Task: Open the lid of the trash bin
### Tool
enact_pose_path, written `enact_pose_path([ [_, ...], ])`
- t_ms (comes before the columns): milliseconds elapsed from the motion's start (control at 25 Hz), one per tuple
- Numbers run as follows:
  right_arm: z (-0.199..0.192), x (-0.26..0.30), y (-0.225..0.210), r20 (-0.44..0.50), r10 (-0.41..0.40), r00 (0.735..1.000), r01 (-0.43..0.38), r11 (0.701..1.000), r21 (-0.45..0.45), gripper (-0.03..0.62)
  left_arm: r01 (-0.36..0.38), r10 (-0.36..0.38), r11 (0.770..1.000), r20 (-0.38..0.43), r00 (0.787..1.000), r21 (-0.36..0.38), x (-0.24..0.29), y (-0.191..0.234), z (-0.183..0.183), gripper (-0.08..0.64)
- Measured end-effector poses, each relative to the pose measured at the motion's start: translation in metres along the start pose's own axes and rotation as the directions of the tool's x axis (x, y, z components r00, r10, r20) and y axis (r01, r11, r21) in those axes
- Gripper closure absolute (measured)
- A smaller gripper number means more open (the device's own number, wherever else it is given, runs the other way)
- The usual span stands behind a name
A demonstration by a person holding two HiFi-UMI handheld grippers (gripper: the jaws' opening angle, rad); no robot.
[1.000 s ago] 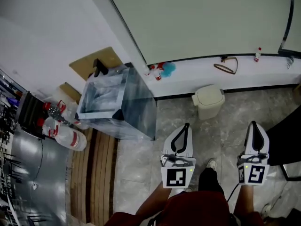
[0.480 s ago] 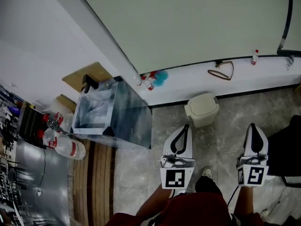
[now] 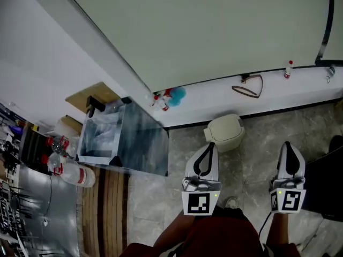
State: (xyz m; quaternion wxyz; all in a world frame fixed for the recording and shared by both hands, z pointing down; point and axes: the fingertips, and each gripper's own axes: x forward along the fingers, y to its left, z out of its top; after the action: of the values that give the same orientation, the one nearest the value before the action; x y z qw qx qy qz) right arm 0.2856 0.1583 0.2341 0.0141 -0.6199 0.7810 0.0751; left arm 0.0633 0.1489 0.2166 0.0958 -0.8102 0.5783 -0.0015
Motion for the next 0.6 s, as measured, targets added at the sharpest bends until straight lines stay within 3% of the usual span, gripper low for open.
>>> enact_pose_path([
  [320, -0.018, 0.048, -0.001, -0.016, 0.018, 1.0, -0.018, 1.0, 0.006, 0.592, -0.003, 0.003, 1.0, -0.022, 1.0, 0.015, 0.037, 0.019, -0.023, 0.555],
  [600, -0.027, 0.116, 0.014, -0.025, 0.049, 0.999, -0.049, 0.999, -0.014, 0.592, -0.023, 0.023, 1.0, -0.015, 1.0, 0.0, 0.084, 0.062, -0.042, 0.555],
])
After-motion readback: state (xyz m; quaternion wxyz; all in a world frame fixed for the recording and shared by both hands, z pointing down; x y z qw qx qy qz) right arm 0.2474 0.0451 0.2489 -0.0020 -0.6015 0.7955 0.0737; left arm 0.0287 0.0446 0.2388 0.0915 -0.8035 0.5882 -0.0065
